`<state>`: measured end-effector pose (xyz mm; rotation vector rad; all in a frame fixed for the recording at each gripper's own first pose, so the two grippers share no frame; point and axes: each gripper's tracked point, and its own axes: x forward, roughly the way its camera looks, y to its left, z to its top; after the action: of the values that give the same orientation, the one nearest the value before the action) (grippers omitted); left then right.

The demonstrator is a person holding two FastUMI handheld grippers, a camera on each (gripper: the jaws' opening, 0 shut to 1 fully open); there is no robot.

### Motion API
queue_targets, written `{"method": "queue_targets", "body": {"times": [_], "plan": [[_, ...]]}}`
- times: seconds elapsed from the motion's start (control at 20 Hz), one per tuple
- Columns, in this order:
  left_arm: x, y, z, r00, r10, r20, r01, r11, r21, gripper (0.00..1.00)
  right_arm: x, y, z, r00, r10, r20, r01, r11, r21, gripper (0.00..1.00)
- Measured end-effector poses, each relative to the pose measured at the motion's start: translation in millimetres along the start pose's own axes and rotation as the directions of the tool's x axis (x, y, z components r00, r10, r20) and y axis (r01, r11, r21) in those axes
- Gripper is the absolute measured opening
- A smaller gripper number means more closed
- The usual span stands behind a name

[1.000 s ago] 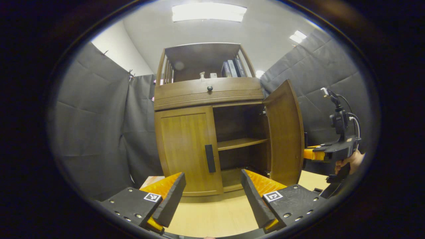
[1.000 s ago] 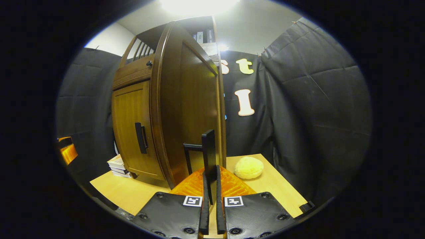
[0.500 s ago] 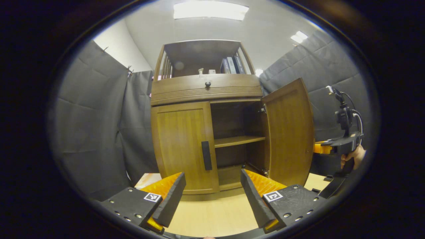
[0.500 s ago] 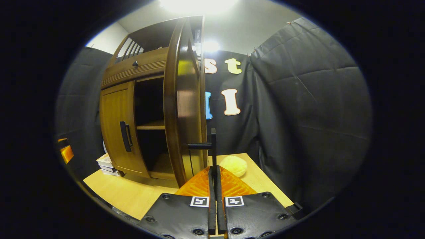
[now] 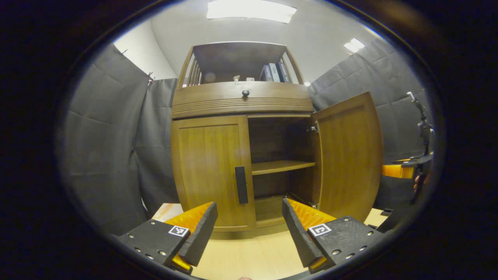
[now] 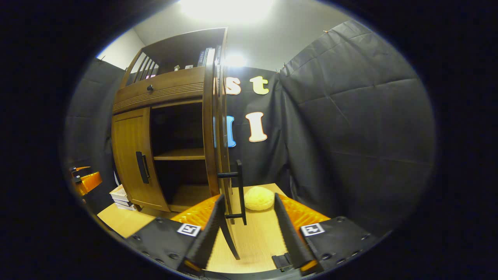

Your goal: Open the right door of the double-door shoe cabinet with the right hand, and open the left door with the left hand.

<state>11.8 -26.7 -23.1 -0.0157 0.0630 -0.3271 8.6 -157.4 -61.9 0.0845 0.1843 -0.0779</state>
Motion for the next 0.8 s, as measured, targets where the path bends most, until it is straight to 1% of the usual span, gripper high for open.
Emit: {"method": "queue_targets", "body": {"times": [0.1,0.3,0.5,0.55,0.65,0.8], "plan": [[19,6,2,1.0,0.0,0.005,0.0,1.0,-0.002,0.95,-15,-1,8,1.0,-0.007,0.02,0.007,1.0,0.011,0.98],[57,15,5,1.0,0.006,0.023,-0.006,1.0,-0.017,0.95,-40,1,15,0.998,-0.034,0.046,0.035,0.999,-0.01,0.98],[91,25,7,0.999,0.02,0.04,-0.02,1.0,-0.002,0.95,-55,6,20,0.997,-0.045,0.067,0.048,0.997,-0.053,0.98],[98,28,9,0.999,0.024,0.047,-0.024,1.0,0.006,0.95,-57,6,20,0.997,-0.05,0.066,0.054,0.997,-0.06,0.92],[113,34,8,0.998,0.034,0.056,-0.035,0.999,0.009,0.95,-61,7,20,0.996,-0.058,0.064,0.061,0.997,-0.056,0.92],[137,37,0,0.998,0.031,0.052,-0.03,1.0,-0.006,0.95,-68,7,15,0.996,-0.071,0.054,0.073,0.996,-0.043,0.92]]}}
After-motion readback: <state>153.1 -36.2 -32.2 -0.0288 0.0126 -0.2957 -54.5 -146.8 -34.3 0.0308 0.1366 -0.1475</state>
